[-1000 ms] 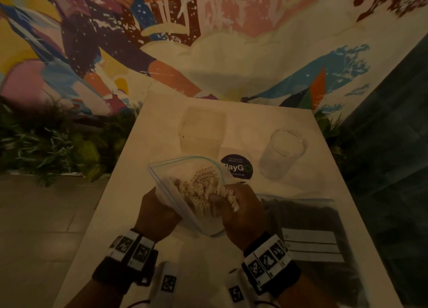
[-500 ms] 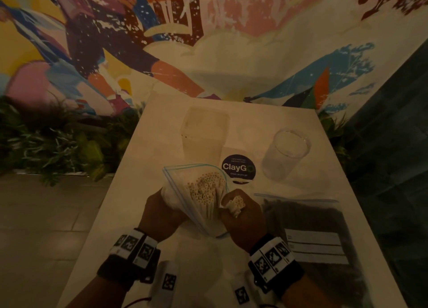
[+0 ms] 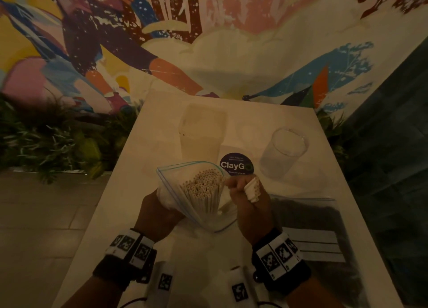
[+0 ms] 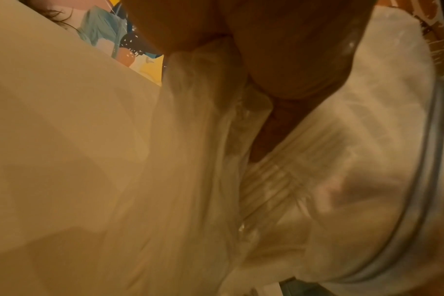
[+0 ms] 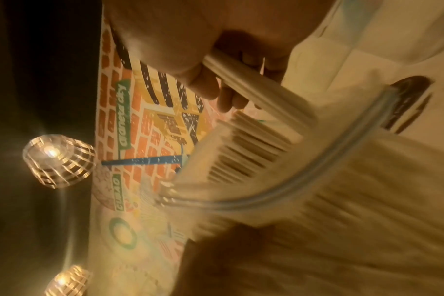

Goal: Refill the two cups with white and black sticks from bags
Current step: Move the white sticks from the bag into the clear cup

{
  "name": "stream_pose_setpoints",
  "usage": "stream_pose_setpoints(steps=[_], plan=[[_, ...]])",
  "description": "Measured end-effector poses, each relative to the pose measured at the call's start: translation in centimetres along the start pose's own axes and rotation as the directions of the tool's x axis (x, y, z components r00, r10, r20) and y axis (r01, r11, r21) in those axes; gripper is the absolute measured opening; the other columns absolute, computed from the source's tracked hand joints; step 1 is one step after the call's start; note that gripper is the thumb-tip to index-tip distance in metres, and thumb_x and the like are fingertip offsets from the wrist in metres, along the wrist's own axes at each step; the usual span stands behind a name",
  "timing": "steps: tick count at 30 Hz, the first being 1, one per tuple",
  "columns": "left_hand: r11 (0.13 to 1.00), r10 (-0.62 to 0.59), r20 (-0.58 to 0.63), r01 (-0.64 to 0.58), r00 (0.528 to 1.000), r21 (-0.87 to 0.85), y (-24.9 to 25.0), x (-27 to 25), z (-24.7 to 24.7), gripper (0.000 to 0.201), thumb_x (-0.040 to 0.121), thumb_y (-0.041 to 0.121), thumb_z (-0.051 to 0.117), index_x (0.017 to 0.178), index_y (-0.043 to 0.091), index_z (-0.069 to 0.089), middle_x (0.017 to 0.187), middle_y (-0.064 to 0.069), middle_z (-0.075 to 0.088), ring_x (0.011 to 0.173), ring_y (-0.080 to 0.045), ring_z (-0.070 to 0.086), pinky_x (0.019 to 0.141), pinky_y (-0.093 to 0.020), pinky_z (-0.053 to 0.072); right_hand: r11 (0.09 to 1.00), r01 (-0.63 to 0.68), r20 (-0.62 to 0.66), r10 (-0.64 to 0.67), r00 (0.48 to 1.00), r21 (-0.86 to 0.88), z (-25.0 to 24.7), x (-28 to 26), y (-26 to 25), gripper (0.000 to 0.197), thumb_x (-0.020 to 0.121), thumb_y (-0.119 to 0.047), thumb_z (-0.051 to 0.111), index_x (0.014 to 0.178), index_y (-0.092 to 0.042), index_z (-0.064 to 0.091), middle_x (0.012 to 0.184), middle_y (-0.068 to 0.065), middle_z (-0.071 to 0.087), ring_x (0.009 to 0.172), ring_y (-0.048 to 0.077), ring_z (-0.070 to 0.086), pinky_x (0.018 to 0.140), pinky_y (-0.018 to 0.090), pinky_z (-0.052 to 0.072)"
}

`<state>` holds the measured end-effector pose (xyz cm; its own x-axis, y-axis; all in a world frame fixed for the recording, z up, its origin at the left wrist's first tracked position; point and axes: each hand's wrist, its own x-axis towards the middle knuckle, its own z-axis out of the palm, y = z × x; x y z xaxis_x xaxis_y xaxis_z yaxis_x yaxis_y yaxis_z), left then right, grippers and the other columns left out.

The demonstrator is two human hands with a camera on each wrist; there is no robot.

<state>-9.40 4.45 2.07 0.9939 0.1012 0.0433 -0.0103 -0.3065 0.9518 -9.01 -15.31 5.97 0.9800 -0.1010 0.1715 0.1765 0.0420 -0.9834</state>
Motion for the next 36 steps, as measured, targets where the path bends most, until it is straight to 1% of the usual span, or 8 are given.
stream_pose_setpoints(steps=[5,8,12,15,19,24,31,36], plan=[[1.0,-0.002,0.002,0.002,1.0,-0.004,0.3,-0.1,0.0,0.074,0.041,0.054,0.064,0.107,0.021,0.056,0.104,-0.008,0.062,0.102,-0.021,0.054,0.089,-0.039,0.045,0.971,0.004,-0.003,-0.004,1.0,0.24,-0.7,1.9,-3.8,0.031,0.07,0.019,0.047,0.067,-0.012,0.043,0.068,0.001,0.063,0.064,0.017,0.058,0.063,0.025,0.05],[0.998,0.007,0.015,-0.008,1.0,0.06,-0.3,-0.1,0.0,0.074,0.044,0.056,0.064,0.106,0.015,0.063,0.106,-0.017,0.067,0.102,-0.026,0.06,0.088,-0.038,0.047,0.963,-0.014,0.0,0.015,1.0,0.27,-1.5,2.8,-6.1,0.031,0.062,0.013,0.048,0.061,-0.018,0.046,0.066,0.01,0.061,0.057,0.024,0.055,0.055,0.028,0.045],[0.997,0.02,0.021,-0.022,1.0,0.069,-0.9,-0.1,-0.3,0.059,0.048,0.053,0.068,0.099,0.022,0.066,0.103,-0.02,0.068,0.101,-0.034,0.063,0.086,-0.053,0.052,0.955,0.104,-0.102,-0.078,0.992,0.279,-3.0,4.4,-9.4,0.024,0.076,0.007,0.051,0.075,-0.016,0.049,0.075,0.007,0.063,0.056,0.019,0.051,0.052,0.026,0.045],[0.997,0.041,0.03,-0.042,0.999,0.063,-0.9,-0.2,-0.4,0.042,0.049,0.052,0.066,0.091,0.055,0.062,0.098,0.005,0.069,0.095,-0.014,0.063,0.086,-0.039,0.052,0.958,0.247,-0.243,-0.208,0.947,0.142,-5.2,7.3,-11.3,0.015,0.093,0.0,0.048,0.088,-0.014,0.052,0.074,0.001,0.064,0.055,0.015,0.051,0.052,0.024,0.046],[0.997,0.044,0.051,-0.047,0.998,0.054,-0.7,-0.3,-0.5,0.048,0.05,0.053,0.064,0.091,0.074,0.051,0.088,0.047,0.059,0.09,0.013,0.054,0.076,-0.014,0.043,0.931,0.363,-0.386,-0.319,0.866,0.045,-8.4,12.0,-11.4,0.011,0.095,-0.007,0.049,0.088,-0.014,0.053,0.058,-0.005,0.058,0.051,0.015,0.05,0.054,0.026,0.045],[0.989,0.102,0.026,-0.104,0.994,0.108,0.0,-0.4,-0.4,0.051,0.045,0.057,0.06,0.087,0.082,0.042,0.088,0.026,0.054,0.088,0.012,0.048,0.074,-0.007,0.036,0.926,0.374,-0.471,-0.355,0.808,-0.055,-10.3,15.5,-9.6,0.004,0.093,-0.008,0.051,0.095,-0.006,0.055,0.065,0.003,0.055,0.057,0.017,0.05,0.058,0.03,0.046],[0.99,0.096,0.045,-0.1,0.994,0.102,1.0,-0.7,-0.5,0.051,0.048,0.053,0.061,0.086,0.081,0.044,0.082,0.06,0.047,0.085,0.035,0.044,0.072,0.008,0.035,0.967,0.208,-0.422,-0.252,0.871,-0.149,-10.7,16.7,-4.3,0.013,0.089,-0.003,0.057,0.082,-0.013,0.057,0.078,0.009,0.058,0.065,0.001,0.057,0.068,0.017,0.048],[0.991,0.084,0.042,-0.088,0.996,0.1,1.0,-0.7,-0.6,0.053,0.049,0.053,0.061,0.089,0.081,0.042,0.085,0.061,0.045,0.085,0.036,0.042,0.072,0.009,0.033,0.981,0.001,-0.459,-0.092,0.884,-0.195,-11.9,17.5,-0.5,0.016,0.074,-0.012,0.069,0.075,-0.028,0.068,0.085,0.002,0.067,0.08,0.019,0.064,0.079,0.038,0.055]])
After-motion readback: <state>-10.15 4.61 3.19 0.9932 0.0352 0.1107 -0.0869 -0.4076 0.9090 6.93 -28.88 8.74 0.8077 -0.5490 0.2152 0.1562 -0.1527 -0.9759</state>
